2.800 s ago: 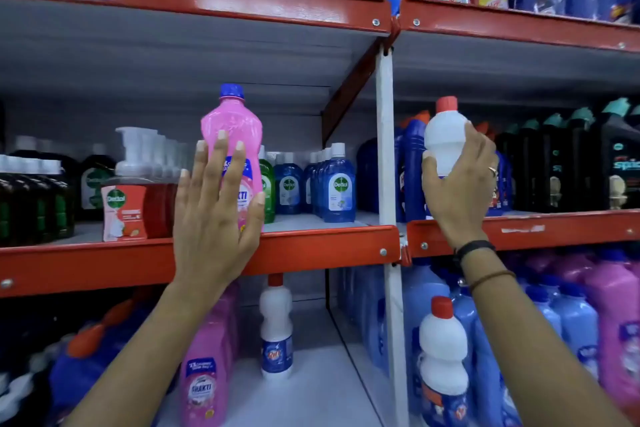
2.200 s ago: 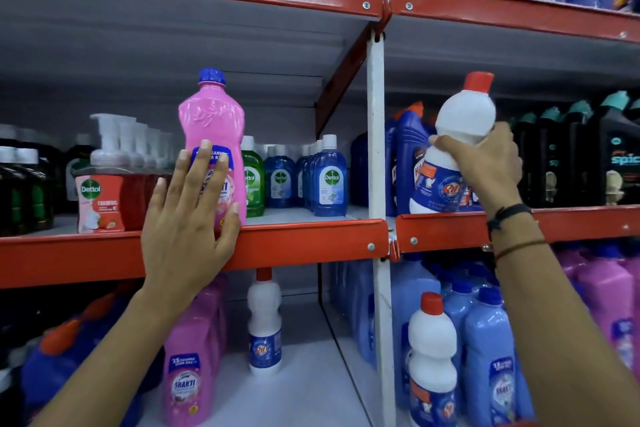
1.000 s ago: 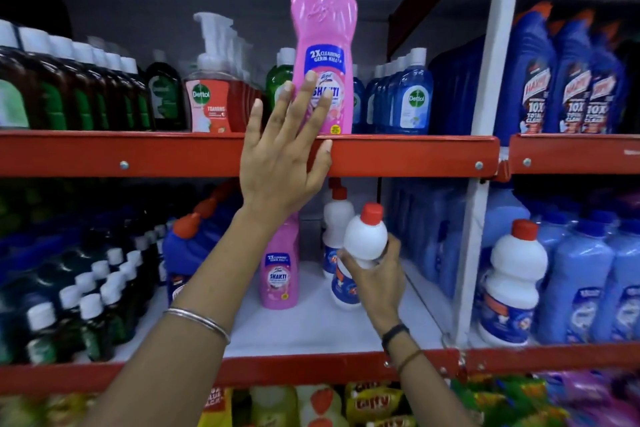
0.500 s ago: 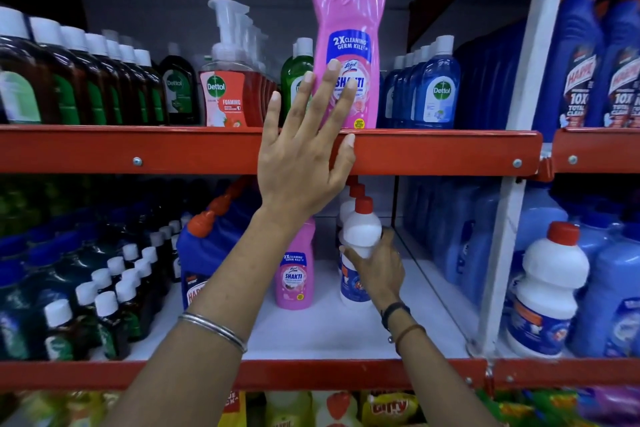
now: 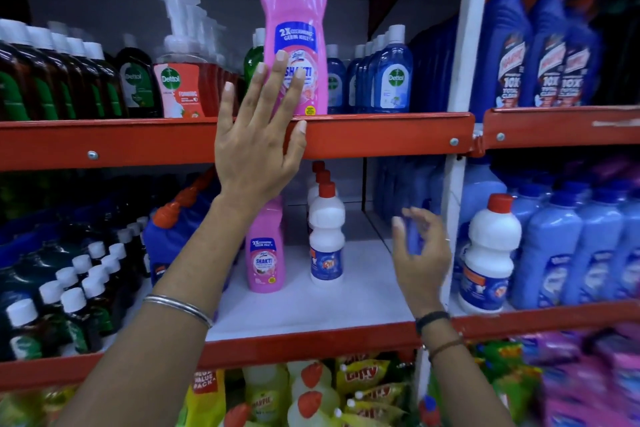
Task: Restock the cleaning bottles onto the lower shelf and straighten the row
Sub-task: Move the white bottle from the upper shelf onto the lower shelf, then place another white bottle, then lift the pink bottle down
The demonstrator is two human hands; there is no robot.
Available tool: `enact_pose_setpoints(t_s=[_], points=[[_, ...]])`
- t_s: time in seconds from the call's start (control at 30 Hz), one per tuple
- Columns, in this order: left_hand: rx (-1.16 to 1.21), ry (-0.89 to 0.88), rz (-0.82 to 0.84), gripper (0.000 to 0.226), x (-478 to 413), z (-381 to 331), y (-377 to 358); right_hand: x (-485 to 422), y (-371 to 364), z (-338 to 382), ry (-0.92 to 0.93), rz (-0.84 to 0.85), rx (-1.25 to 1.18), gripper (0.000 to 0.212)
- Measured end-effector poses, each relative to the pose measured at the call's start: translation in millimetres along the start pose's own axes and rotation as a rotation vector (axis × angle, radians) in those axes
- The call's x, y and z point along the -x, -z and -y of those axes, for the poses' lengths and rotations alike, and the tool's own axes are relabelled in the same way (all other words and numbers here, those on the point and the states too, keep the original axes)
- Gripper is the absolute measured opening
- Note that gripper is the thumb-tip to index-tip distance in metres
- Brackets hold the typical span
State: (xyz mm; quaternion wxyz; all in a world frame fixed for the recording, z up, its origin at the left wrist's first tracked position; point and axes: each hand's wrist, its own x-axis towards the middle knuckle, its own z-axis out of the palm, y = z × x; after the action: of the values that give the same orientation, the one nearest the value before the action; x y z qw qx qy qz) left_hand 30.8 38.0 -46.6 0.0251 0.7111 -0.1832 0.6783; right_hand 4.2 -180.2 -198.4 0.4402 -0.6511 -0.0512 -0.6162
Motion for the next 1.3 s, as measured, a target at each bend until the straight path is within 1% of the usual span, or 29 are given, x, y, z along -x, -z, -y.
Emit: enact_pose_setpoints(t_s=[0.03,0.07,0.13,0.17,0.2,0.27,0.3,0.37,0.43,0.6,0.7,0.87,0.93,1.0,1.13,1.3], points=[[0.004,0.002,0.006,0.053,0,0,0,-5,16,-5,0.078,-0.096,0.018,0.017],[0.007,0.004,0.01,0.053,1,0,0,-10,32,-12,0.117,-0.177,0.04,0.016],[0.017,0.008,0.012,0.054,1,0,-1,-20,59,-32,0.074,-0.282,0.098,0.025],[0.023,0.011,0.008,0.053,1,0,-1,-23,70,-42,0.027,-0.29,0.151,0.032],[0.026,0.015,0.001,0.053,1,0,-1,-25,80,-51,-0.029,-0.257,0.213,0.043],[0.022,0.022,-0.01,0.052,1,0,-2,-30,94,-65,-0.186,-0.106,0.277,0.064],[0.019,0.022,-0.013,0.051,1,0,-2,-31,98,-68,-0.283,-0.029,0.281,0.069],[0.019,0.022,-0.018,0.051,2,0,-2,-33,104,-72,-0.407,0.095,0.296,0.071],[0.025,0.021,-0.015,0.052,2,0,-3,-35,110,-76,-0.425,0.185,0.36,0.07],[0.035,0.018,-0.003,0.052,2,0,-2,-52,124,-69,-0.336,0.328,0.512,0.065],[0.042,0.013,0.007,0.053,2,1,-2,-53,128,-57,-0.302,0.305,0.498,0.067],[0.043,0.012,0.015,0.053,2,1,-2,-58,130,-21,-0.226,0.104,0.464,0.068],[0.043,0.01,0.016,0.054,2,1,-1,-62,126,-1,-0.205,0.071,0.457,0.07],[0.04,0.008,0.016,0.054,2,1,-1,-60,119,16,-0.194,0.085,0.431,0.07],[0.031,0.0,0.008,0.053,1,2,0,-38,89,39,-0.206,0.171,0.347,0.069],[0.018,-0.004,0.003,0.053,1,2,-1,2,35,44,-0.258,0.259,0.222,0.069]])
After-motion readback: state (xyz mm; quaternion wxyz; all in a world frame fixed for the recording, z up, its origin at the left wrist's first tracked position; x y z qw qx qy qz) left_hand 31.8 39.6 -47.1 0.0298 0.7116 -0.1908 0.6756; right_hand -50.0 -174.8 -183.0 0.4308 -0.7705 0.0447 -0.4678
